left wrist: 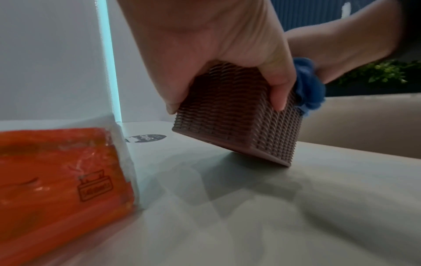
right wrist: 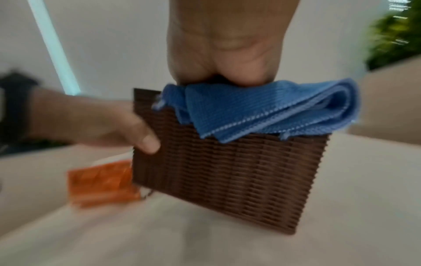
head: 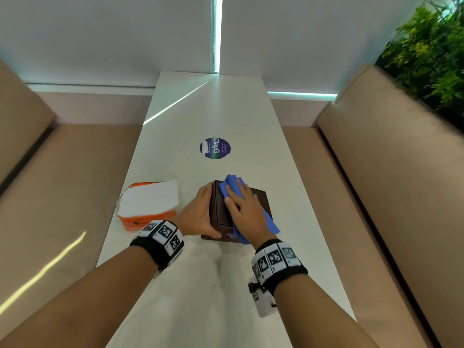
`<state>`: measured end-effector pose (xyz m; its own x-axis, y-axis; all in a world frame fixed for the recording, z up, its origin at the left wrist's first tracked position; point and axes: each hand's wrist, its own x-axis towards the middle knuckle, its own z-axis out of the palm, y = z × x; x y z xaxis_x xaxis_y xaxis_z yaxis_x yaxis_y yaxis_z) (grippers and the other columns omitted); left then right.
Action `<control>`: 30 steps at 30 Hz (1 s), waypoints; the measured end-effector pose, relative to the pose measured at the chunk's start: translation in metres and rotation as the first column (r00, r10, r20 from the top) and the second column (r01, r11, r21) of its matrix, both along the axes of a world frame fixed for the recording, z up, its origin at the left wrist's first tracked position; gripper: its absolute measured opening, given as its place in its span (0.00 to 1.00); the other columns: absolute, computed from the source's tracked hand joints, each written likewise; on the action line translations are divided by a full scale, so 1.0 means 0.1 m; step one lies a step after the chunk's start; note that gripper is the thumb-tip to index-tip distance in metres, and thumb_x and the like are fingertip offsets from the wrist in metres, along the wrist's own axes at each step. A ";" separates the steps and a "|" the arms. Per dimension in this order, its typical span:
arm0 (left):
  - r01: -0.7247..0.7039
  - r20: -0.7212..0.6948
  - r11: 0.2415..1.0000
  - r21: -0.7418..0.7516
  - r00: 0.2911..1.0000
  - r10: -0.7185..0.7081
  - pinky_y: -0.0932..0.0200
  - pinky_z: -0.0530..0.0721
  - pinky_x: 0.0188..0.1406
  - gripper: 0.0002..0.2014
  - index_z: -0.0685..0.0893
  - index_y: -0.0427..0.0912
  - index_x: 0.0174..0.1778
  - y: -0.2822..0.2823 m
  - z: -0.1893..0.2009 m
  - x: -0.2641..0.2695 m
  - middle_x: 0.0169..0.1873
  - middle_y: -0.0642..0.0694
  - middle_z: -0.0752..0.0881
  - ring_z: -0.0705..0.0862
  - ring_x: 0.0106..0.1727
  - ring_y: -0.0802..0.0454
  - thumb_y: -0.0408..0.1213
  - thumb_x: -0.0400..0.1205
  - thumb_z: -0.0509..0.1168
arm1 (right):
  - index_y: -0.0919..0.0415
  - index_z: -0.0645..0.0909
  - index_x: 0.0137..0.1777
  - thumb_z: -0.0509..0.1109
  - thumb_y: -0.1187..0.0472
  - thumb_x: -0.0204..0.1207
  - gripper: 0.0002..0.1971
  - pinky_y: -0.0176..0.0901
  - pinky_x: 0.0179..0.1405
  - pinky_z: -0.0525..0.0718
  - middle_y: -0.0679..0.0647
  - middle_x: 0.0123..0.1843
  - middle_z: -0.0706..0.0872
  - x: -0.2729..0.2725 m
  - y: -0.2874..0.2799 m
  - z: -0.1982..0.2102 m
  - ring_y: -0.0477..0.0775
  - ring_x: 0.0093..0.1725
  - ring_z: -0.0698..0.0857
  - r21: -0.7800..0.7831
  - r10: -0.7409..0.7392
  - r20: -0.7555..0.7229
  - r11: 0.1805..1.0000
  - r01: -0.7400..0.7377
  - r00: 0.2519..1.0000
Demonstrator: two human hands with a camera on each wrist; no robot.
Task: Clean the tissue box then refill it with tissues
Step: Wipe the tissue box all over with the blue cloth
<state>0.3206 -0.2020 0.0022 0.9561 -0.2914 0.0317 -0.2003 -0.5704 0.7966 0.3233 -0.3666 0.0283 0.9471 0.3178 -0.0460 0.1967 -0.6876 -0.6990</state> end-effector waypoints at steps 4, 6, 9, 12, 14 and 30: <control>0.008 -0.047 0.998 -0.060 0.999 -0.010 0.59 0.71 0.69 0.53 0.60 0.50 0.72 0.05 -0.05 0.00 0.66 0.48 0.67 0.70 0.69 0.51 0.49 0.50 0.78 | 0.49 0.78 0.71 0.59 0.53 0.84 0.18 0.44 0.82 0.46 0.48 0.81 0.69 -0.18 -0.03 -0.05 0.49 0.84 0.59 0.068 0.152 0.134 0.984 -0.162 0.979; -0.008 -0.065 0.998 -0.055 0.998 0.004 0.61 0.71 0.67 0.55 0.60 0.46 0.74 0.05 -0.04 0.00 0.66 0.47 0.68 0.71 0.68 0.51 0.50 0.50 0.77 | 0.46 0.76 0.73 0.59 0.52 0.84 0.18 0.49 0.83 0.45 0.48 0.82 0.67 -0.12 -0.07 -0.05 0.50 0.85 0.57 0.020 0.146 0.097 0.989 -0.149 0.984; -0.019 -0.063 0.999 -0.050 0.998 0.016 0.60 0.71 0.68 0.57 0.58 0.45 0.75 0.04 -0.04 0.00 0.66 0.47 0.68 0.70 0.68 0.53 0.48 0.50 0.77 | 0.43 0.70 0.76 0.53 0.50 0.86 0.20 0.60 0.84 0.47 0.47 0.84 0.61 0.00 -0.10 -0.03 0.54 0.85 0.52 -0.109 0.055 0.016 0.993 -0.053 0.998; -0.022 -0.059 0.999 -0.033 0.998 0.020 0.60 0.71 0.67 0.58 0.56 0.47 0.76 0.01 -0.04 0.01 0.67 0.48 0.66 0.69 0.67 0.54 0.44 0.52 0.79 | 0.43 0.59 0.81 0.46 0.49 0.87 0.23 0.64 0.82 0.50 0.50 0.86 0.54 0.11 -0.05 0.00 0.61 0.85 0.49 -0.282 -0.096 0.008 0.955 0.094 0.995; -0.026 -0.045 0.999 -0.029 0.999 0.024 0.58 0.72 0.68 0.57 0.57 0.45 0.76 0.02 -0.06 0.02 0.68 0.47 0.66 0.69 0.67 0.53 0.44 0.51 0.80 | 0.46 0.51 0.84 0.43 0.50 0.87 0.25 0.65 0.83 0.48 0.53 0.87 0.48 0.09 0.06 0.03 0.64 0.85 0.46 -0.364 -0.120 -0.024 0.925 0.103 0.992; -0.091 0.026 0.985 -0.146 0.995 0.096 0.51 0.71 0.75 0.59 0.55 0.52 0.76 0.02 -0.34 0.09 0.73 0.48 0.68 0.70 0.74 0.54 0.50 0.54 0.83 | 0.42 0.50 0.83 0.45 0.47 0.86 0.25 0.65 0.83 0.42 0.50 0.87 0.47 0.34 0.34 -0.08 0.60 0.86 0.42 -0.388 0.065 0.018 0.920 -0.053 0.998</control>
<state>0.3293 -0.1996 -0.0316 0.9766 -0.1911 0.0986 -0.1789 -0.4670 0.8660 0.3573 -0.3324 0.0207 0.9300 0.3362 -0.1485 0.2620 -0.8899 -0.3735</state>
